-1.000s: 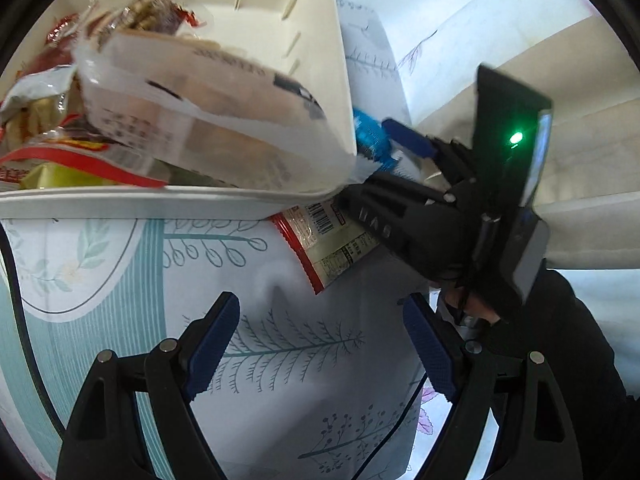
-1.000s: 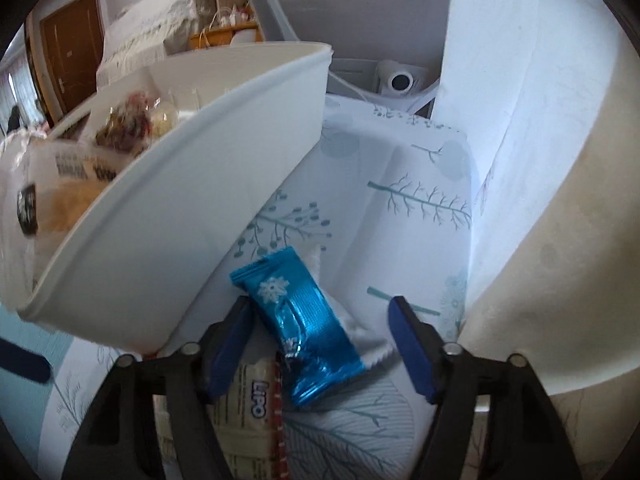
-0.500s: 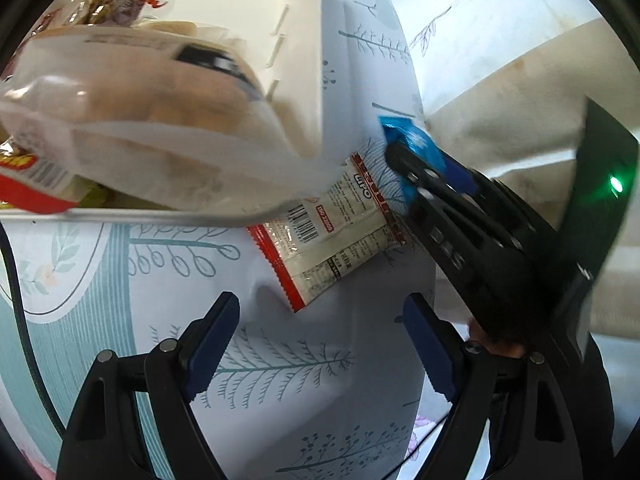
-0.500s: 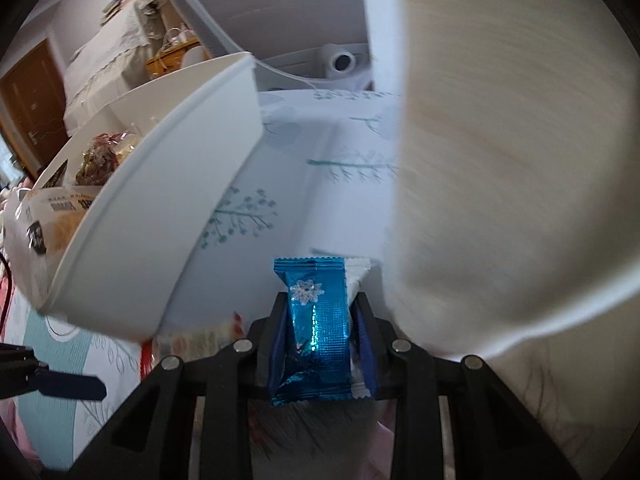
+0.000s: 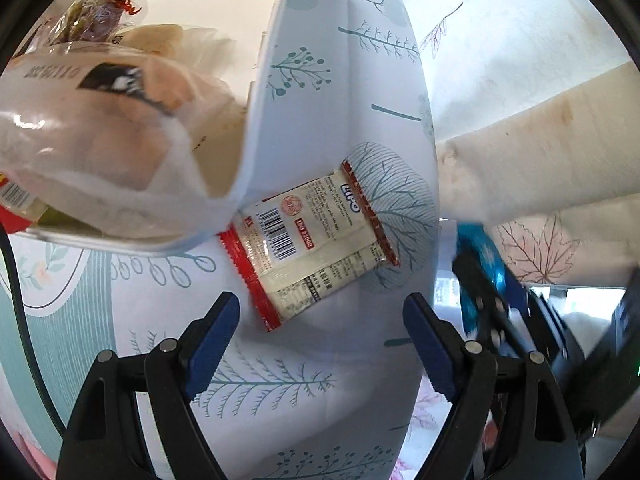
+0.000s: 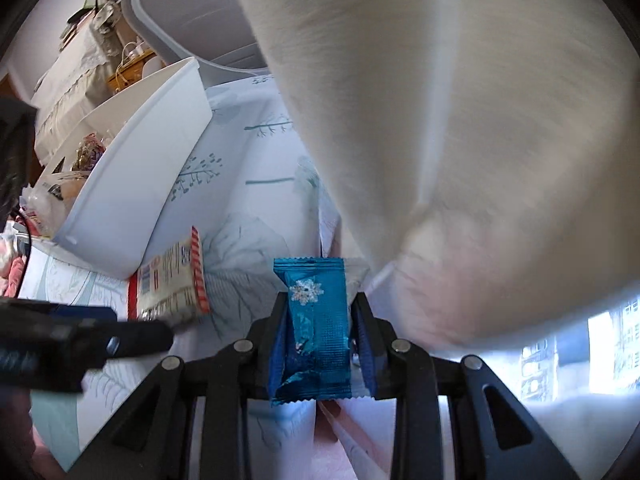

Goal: Organize snacks
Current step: 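Grasp the white LIPO biscuit pack with the left tool while the right tool holds the blue candy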

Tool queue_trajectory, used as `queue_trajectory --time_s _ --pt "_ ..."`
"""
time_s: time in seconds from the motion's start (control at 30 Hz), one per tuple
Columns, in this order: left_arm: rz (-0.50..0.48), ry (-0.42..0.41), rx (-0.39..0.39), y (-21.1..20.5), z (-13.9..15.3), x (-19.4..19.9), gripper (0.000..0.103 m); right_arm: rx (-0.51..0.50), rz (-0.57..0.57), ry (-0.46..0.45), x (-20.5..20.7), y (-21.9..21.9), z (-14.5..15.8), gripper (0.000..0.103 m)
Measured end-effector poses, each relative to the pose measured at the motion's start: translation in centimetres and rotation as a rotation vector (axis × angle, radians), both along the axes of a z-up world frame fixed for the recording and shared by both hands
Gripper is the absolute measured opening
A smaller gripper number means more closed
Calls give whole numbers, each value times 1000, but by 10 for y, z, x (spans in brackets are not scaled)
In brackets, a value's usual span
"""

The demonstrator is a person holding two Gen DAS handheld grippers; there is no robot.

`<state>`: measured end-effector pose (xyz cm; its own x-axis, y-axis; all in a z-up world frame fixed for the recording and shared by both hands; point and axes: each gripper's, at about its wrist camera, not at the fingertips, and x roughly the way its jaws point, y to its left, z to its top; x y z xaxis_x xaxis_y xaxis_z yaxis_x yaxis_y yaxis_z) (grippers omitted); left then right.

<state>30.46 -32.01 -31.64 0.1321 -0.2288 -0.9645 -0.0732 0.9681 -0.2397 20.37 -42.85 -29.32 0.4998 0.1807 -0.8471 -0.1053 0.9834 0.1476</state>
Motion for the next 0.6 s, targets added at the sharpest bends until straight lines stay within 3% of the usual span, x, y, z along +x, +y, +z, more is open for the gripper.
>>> queue_trajectory --time_s 0.33,0.6 --pt "116 -38 61 -4 -6 20 83 29 -13 24 -22 -13 6 30" --pt "146 -43 141 -9 -21 23 83 38 -35 7 -21 -3 11 31"
